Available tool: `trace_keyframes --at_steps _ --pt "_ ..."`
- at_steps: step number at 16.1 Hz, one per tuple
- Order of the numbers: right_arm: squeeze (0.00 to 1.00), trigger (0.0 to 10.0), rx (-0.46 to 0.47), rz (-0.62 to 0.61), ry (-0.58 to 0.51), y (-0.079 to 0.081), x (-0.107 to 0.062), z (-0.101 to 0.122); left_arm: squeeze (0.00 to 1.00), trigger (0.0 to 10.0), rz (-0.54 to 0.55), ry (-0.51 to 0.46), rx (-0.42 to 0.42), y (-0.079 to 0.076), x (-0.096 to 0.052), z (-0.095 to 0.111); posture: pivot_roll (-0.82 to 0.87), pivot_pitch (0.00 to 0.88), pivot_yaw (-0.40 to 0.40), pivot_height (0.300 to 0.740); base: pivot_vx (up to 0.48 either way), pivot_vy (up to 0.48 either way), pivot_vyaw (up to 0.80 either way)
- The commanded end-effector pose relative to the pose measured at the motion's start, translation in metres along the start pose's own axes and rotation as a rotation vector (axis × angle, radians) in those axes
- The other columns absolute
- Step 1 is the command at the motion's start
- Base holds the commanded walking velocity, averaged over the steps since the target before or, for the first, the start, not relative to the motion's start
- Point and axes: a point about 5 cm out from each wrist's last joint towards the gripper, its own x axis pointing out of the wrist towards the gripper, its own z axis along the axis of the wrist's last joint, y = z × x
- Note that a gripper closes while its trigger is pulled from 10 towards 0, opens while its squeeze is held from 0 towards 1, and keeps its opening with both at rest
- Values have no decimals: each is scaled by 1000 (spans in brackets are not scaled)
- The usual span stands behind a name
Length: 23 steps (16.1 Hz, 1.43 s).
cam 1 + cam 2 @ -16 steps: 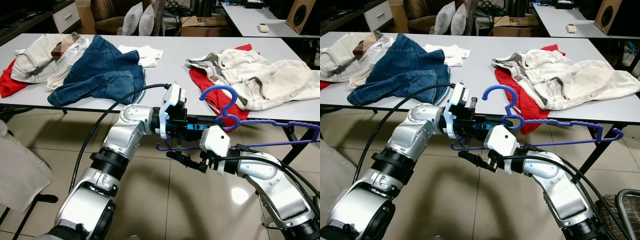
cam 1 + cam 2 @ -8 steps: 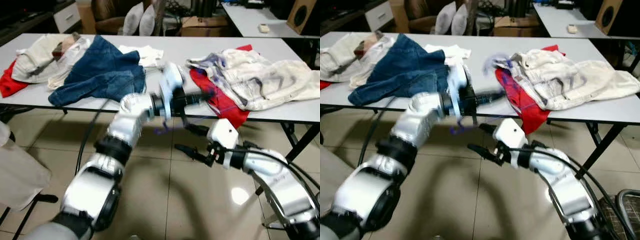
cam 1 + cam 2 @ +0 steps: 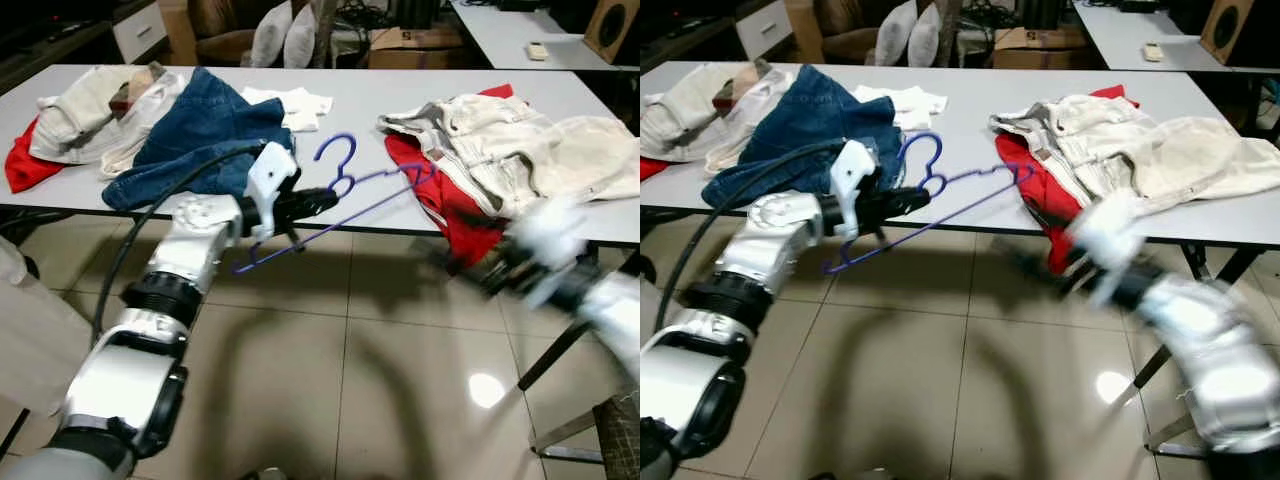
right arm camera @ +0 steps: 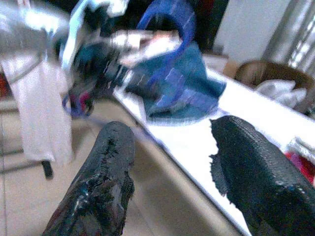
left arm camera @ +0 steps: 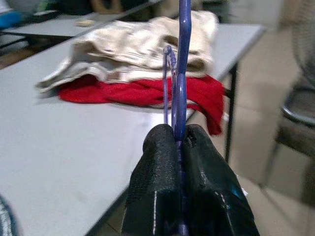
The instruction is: Hang hanger
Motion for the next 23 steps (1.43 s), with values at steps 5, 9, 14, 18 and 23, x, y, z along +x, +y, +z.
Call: trace_keyframes --at_steps 5,9,14,18,23 --pt "1000 10000 -41 271 8 -5 5 21 0 0 -289 -42 177 -16 -2 27 -131 0 88 740 0 0 0" --pt "302 10000 -130 395 74 -10 14 21 0 0 -457 -40 335 -34 -5 47 -133 0 71 740 0 0 0" --pt "0 0 -104 527 85 -2 34 17 0 0 -503 -12 406 -42 -5 54 -139 0 73 740 0 0 0" --pt "0 0 -85 529 124 -2 45 8 0 0 -527 -8 424 -46 -4 57 -135 0 75 740 0 0 0" --pt "0 0 -68 511 150 -6 52 5 0 0 -537 -3 422 -48 -5 59 -130 0 76 740 0 0 0"
